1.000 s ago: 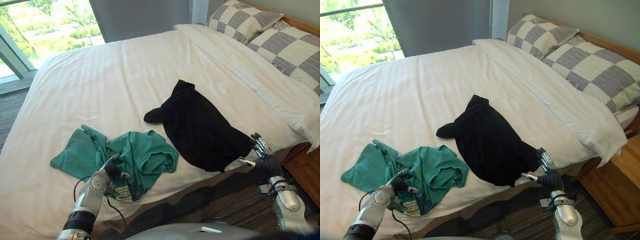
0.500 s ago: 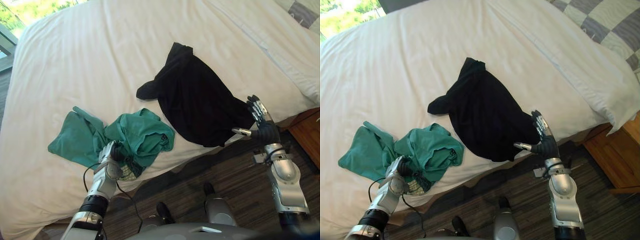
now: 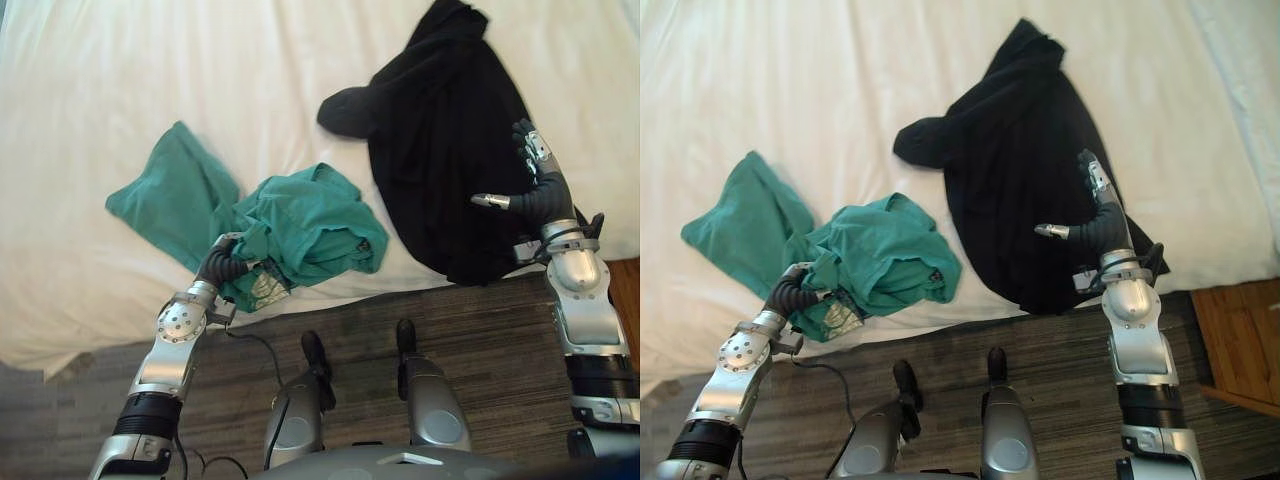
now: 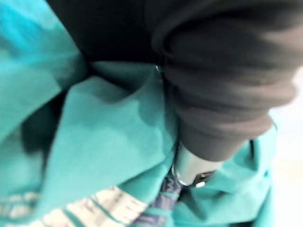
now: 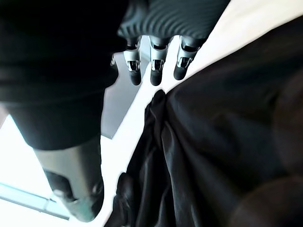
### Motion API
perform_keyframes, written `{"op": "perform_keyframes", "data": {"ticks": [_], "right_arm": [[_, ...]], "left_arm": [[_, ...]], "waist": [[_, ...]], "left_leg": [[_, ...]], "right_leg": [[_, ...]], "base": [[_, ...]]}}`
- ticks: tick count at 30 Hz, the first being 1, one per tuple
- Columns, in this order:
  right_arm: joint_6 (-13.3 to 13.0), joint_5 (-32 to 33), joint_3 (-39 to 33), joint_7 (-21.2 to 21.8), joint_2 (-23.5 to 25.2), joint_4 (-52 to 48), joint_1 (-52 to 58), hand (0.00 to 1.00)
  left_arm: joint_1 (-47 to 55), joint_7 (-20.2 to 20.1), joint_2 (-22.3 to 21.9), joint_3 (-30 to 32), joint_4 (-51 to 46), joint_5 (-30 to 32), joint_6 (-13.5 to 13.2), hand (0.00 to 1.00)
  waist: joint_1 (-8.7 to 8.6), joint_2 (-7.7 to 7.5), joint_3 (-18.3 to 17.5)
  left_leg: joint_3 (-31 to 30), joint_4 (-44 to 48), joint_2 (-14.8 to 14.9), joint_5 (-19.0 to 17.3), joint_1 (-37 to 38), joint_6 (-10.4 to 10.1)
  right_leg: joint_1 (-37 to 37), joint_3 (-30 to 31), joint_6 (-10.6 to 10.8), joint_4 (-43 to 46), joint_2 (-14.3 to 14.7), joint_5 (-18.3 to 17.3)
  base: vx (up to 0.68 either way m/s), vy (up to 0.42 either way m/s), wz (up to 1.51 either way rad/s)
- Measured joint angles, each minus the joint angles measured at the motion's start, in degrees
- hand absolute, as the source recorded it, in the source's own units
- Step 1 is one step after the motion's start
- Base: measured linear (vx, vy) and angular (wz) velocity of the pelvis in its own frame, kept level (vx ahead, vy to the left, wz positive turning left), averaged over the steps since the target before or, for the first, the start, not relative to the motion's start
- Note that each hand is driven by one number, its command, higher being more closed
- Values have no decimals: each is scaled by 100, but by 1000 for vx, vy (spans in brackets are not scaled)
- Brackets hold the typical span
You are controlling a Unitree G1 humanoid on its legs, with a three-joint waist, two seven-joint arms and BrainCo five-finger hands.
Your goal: Tidy the bed and pick cloth on bed and put in laundry
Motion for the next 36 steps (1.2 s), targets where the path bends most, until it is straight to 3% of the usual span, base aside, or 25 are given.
{"op": "perform_keyframes", "data": {"ticks": [2, 8, 15, 17, 18, 21, 22, 25, 29, 34, 36], "right_arm": [[162, -94, 136, -129, 12, 269, -203, 0], [548, -163, 221, -527, 67, 1054, -702, 0], [1016, -294, 232, -708, 50, 2074, -1271, 0], [1102, -642, 233, -741, 27, 2268, -1347, 0], [1150, -1124, 230, -808, -108, 2487, -1489, 0], [1282, -1296, 135, -861, -278, 2569, -1621, 0], [1454, -1455, 71, -892, -294, 2562, -1763, 100], [1628, -1493, 42, -960, -277, 2541, -2010, 100], [1770, -1406, -232, -944, -224, 2479, -2336, 100], [1766, -1136, -362, -794, -90, 2532, -2362, 100], [1608, -732, -467, -796, 171, 2706, -2351, 100]], "left_arm": [[64, -332, -223, -8, -213, -344, 327, 100], [56, -709, -378, -13, -402, -500, 914, 100], [-24, -626, -503, 41, 479, -238, 1554, 100], [-43, -576, -506, 110, 699, -74, 1601, 100], [-107, -569, -502, 197, 940, -28, 1611, 100], [-297, -565, -504, 247, 1207, -6, 1487, 100], [-510, -530, -545, 261, 1430, -6, 1270, 100], [-978, -408, -685, 460, 1885, -29, 848, 100], [-1537, -182, -819, 500, 2337, -68, 515, 100], [-1693, 50, -992, 454, 2612, -66, 471, 100], [-1707, 172, -1020, 331, 2724, -67, 472, 100]], "waist": [[176, -154, 90], [465, -540, 295], [558, -673, 371], [588, -714, 422], [596, -706, 490], [675, -705, 492], [728, -700, 495], [738, -737, 496], [738, -864, 558], [749, -973, 565], [756, -1046, 525]], "left_leg": [[-165, 157, 0, -59, -34, 80], [-650, 627, 52, -89, -466, 81], [-961, 1041, 87, -280, -1107, 134], [-994, 1125, 89, -279, -1255, 135], [-1066, 1227, 95, -273, -1487, 143], [-1089, 1321, 120, -235, -1864, 128], [-1091, 1434, 171, -230, -2116, 121], [-1122, 1713, 354, -231, -2583, 123], [-1155, 2029, 584, -259, -3015, 113], [-1193, 2263, 804, -347, -3096, 43], [-1168, 2330, 951, -400, -2988, -37]], "right_leg": [[136, -89, -3, -12, -28, 3], [213, -498, -96, 8, 21, 69], [-156, -795, -160, 194, 55, 24], [-291, -838, -219, 284, 51, -19], [-480, -985, -302, 408, 31, -82], [-852, -1101, -304, 624, -22, -209], [-1092, -1173, -298, 747, -32, -259], [-1459, -1294, -342, 926, 24, -288], [-1759, -1448, -374, 1039, 139, -271], [-1726, -1511, -381, 1066, 298, -262], [-1608, -1534, -385, 1025, 413, -261]], "base": [[40, 30, 32], [-8, 44, 41], [-90, 48, 18], [-145, 23, 11], [-162, -1, 16], [-160, -40, 9], [-128, -45, -1], [-118, -35, -1], [-62, -35, -9], [23, -40, -10], [81, -86, -17]]}}
